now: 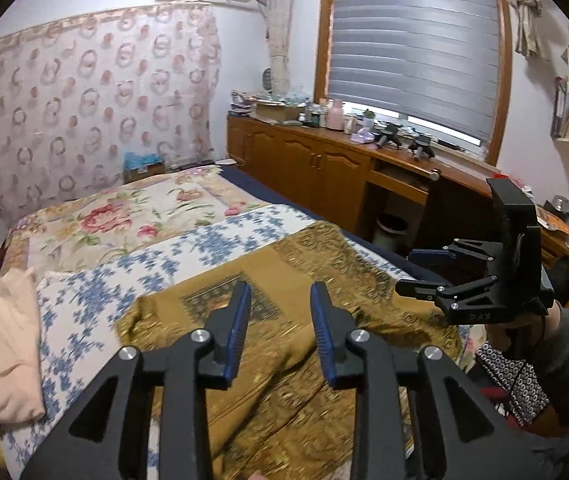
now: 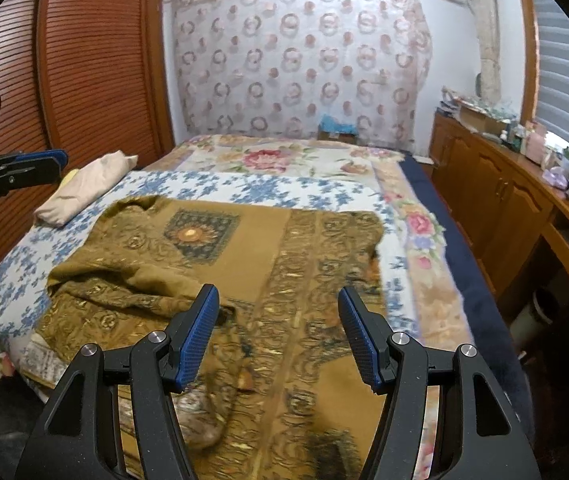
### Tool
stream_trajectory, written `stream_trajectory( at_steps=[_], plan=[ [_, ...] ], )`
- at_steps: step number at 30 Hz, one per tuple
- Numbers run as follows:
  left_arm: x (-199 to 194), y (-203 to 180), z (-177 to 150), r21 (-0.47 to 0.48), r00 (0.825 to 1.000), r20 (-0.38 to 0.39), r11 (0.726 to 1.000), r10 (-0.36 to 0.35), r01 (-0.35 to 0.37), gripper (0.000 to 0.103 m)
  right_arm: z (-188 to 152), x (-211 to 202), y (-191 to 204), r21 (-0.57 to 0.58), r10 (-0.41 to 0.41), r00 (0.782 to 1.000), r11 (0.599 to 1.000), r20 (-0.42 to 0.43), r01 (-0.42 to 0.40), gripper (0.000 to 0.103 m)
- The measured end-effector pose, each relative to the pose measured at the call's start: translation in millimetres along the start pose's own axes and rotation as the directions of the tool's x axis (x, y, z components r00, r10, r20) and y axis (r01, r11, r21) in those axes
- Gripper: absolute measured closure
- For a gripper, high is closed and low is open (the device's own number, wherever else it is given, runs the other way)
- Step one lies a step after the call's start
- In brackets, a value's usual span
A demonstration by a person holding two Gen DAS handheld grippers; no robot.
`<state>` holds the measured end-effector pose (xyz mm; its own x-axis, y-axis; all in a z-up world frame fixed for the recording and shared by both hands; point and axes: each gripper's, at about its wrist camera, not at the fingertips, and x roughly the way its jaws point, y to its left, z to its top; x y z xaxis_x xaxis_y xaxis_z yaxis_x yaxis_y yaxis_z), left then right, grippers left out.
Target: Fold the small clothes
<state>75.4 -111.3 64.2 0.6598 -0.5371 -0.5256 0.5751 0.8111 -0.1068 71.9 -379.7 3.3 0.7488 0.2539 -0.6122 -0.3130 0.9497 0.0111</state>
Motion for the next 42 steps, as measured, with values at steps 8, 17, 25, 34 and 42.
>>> stream_trajectory(
  at_steps=[8,17,25,34,42],
  plan=[
    [-16.9,36.3,-32.1,-0.075,0.998,-0.008,0.995,0.062,-0.062,0.073,-6.6,44.1,18.8,-0.022,0.102,0.989,0.994,-0.103,-0.105,0.039],
    [-25.6,71.2,-65.6,-0.139,0.991,-0.051,0.982,0.122,-0.128,0.072,-17.0,83.9,25.6,0.001,0.201,0.955,0.979,-0.22,-0.206,0.077],
    [-25.3,81.6,-75.4,-0.166,0.99,-0.054,0.976,0.134,-0.141,0.071,-3.2,33.9,19.5,-0.024,0.232,0.971,0.972,-0.052,-0.233,0.101],
    [-30.3,68.9,-69.9,-0.153,0.993,-0.024,0.981,0.116,-0.118,0.071,-0.3,-20.7,-34.5,0.014,0.036,0.999,0.999,0.003,-0.036,0.1],
    [-29.1,65.7,-67.8,-0.14,0.992,-0.019,0.982,0.127,-0.128,0.07,-26.0,-6.4,-59.7,0.046,-0.052,0.994,0.997,-0.099,0.057,0.066]
  ],
)
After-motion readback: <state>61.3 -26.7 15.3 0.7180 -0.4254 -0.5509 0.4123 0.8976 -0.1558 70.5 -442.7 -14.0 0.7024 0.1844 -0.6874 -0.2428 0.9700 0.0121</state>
